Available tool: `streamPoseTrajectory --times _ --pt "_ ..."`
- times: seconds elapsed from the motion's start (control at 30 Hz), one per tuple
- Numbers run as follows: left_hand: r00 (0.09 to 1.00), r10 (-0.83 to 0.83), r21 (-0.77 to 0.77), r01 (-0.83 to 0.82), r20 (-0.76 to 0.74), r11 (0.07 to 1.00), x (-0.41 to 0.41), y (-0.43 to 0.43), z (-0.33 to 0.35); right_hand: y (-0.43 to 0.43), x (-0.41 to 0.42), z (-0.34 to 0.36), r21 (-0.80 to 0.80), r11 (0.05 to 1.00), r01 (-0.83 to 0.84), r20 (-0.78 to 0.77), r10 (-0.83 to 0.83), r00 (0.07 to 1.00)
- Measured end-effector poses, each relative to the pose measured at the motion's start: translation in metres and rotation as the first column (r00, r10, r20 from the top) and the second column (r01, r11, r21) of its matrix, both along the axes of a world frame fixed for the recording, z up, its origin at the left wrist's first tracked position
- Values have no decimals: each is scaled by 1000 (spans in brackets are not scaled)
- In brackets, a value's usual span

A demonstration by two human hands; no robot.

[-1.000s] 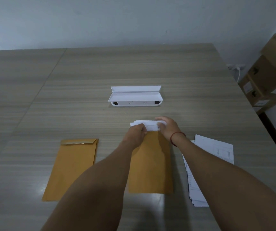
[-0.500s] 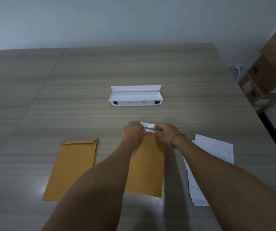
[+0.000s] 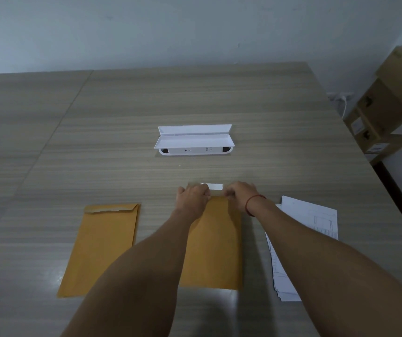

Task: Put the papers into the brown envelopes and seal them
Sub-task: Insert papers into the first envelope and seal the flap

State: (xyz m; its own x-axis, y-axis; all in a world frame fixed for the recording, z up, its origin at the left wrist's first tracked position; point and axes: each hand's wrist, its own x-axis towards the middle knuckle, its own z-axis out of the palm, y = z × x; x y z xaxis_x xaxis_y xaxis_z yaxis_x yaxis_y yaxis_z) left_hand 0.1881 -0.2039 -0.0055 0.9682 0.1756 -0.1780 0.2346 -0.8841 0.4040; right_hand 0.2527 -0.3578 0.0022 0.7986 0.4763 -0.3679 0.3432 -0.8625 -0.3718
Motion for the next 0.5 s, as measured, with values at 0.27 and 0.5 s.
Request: streamPoseTrajectory --times 0.27,0.5 --pt "997 31 -82 -38 -77 996 2 -1 -12 2 1 -13 -26 999 37 -71 -38 997" --pt "995 78 39 -76 -67 996 -2 8 -21 6 -3 -34 45 986 158 -86 -154 984"
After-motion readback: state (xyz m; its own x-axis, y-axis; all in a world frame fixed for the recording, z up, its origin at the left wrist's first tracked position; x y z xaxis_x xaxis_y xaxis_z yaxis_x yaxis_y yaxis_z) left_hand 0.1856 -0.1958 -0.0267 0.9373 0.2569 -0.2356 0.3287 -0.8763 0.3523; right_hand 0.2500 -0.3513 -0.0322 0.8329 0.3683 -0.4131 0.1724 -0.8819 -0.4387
